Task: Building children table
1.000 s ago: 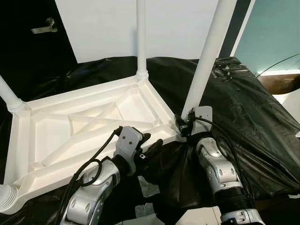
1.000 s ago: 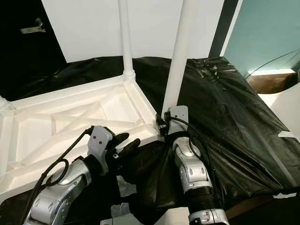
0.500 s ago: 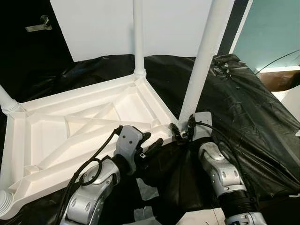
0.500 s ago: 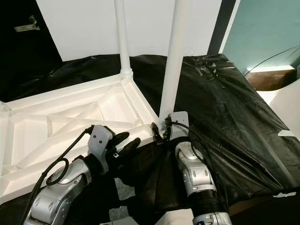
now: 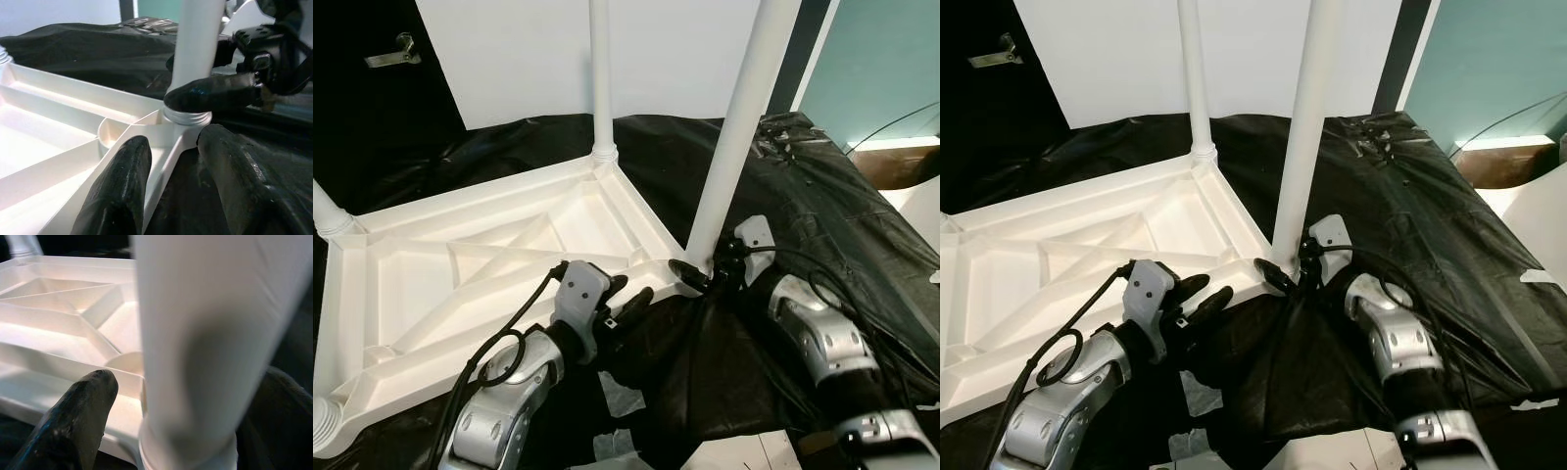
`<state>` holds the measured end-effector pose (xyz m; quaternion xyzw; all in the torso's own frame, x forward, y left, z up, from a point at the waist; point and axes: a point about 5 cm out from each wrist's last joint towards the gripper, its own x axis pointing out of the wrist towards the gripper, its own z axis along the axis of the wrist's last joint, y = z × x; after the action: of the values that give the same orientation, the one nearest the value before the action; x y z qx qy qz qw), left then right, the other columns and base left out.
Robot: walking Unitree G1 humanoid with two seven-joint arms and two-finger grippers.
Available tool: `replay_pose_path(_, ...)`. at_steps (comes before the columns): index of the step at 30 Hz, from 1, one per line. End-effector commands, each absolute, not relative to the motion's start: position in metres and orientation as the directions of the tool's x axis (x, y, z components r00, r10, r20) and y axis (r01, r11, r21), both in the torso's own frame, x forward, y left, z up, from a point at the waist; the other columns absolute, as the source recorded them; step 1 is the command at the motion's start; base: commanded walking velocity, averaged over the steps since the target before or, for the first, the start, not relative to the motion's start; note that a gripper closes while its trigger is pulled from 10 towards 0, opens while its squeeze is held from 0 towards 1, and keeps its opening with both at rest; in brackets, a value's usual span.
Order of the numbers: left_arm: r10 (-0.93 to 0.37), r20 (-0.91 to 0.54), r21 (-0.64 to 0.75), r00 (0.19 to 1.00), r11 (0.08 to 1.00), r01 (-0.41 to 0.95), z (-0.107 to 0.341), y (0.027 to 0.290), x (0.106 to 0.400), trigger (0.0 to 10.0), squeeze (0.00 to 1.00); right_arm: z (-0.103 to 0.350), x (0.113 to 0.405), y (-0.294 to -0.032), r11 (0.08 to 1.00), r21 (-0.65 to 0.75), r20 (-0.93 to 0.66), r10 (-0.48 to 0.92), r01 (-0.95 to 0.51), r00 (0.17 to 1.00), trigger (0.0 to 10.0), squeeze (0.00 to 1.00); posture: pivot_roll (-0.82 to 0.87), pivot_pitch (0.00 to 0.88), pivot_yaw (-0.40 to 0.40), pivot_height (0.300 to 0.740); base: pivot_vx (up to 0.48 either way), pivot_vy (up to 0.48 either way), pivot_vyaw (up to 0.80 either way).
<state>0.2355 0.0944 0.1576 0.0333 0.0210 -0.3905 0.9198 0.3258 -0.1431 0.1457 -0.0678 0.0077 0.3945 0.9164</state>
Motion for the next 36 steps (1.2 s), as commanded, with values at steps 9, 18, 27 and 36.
replay_pose_path(9,-0.699,-0.078,0.042,0.711,0.710,0.703,0.157,0.100,0.237,10.0,0.00,0.142,0.331,-0.133,0.543,-0.152,-0.141,0.815,-0.826,0.561,0.0,0.00,0.10,0.020,-0.002,0.740,0.000,0.000,0.00)
replay_pose_path(18,-0.691,-0.076,0.037,0.719,0.719,0.695,0.157,0.099,0.235,10.0,0.00,0.135,0.332,-0.137,0.568,-0.144,-0.180,0.790,-0.810,0.586,0.0,0.00,0.10,0.029,-0.010,0.740,0.000,0.000,0.00)
replay_pose_path(27,-0.694,-0.074,0.032,0.716,0.716,0.697,0.157,0.098,0.235,10.0,0.00,0.131,0.329,-0.133,0.659,-0.114,-0.156,0.727,-0.743,0.669,0.0,0.00,0.09,0.035,-0.011,0.740,0.000,0.000,0.00)
replay_pose_path(36,-0.704,-0.069,0.022,0.707,0.707,0.707,0.157,0.096,0.235,10.0,0.00,0.119,0.317,-0.111,0.924,0.085,-0.100,0.380,-0.372,0.920,0.0,0.00,0.08,0.042,-0.009,0.740,0.000,0.000,0.00)
